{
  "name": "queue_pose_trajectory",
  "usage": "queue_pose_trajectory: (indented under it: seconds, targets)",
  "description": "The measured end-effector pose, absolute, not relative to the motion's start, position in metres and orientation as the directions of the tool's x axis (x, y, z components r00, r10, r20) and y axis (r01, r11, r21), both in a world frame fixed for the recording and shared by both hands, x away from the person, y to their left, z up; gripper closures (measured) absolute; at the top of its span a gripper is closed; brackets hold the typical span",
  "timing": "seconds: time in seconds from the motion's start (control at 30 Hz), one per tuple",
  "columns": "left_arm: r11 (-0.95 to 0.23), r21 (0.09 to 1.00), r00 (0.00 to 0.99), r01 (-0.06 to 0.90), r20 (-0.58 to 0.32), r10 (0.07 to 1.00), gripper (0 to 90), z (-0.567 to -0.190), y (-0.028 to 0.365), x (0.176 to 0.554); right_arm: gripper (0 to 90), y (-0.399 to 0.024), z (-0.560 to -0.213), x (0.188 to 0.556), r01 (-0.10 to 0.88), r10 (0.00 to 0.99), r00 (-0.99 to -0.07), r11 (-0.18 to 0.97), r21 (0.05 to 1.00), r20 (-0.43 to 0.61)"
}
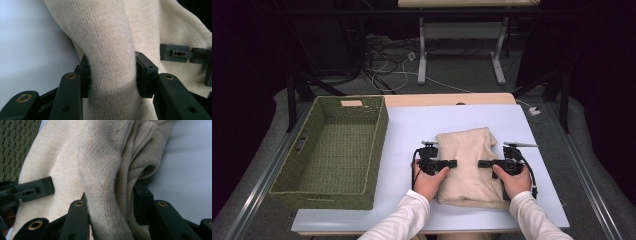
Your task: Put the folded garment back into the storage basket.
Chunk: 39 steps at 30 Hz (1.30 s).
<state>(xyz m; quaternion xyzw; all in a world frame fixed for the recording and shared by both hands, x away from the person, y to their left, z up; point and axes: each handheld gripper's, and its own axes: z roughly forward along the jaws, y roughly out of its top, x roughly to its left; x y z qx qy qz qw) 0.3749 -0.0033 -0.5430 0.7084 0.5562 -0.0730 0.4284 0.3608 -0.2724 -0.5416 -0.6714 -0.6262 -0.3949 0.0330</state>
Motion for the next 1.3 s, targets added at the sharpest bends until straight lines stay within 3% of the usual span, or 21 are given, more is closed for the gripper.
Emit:
queue_pose_trajectory:
  seconds: [0.6,1.3]
  targets:
    - [0.024,0.535,0.351,0.844,-0.587,0.729,61.0,-0.533,-0.003,0.374,65.0,-0.273,-0.533,0.358,0.842,0.807,-0.098,-0.245,0.481,0.582]
    - [0.020,0.539,0.357,0.842,-0.585,0.728,61.6,-0.499,0.013,0.397,65.5,-0.258,-0.496,0.373,0.838,0.791,-0.078,-0.278,0.469,0.607]
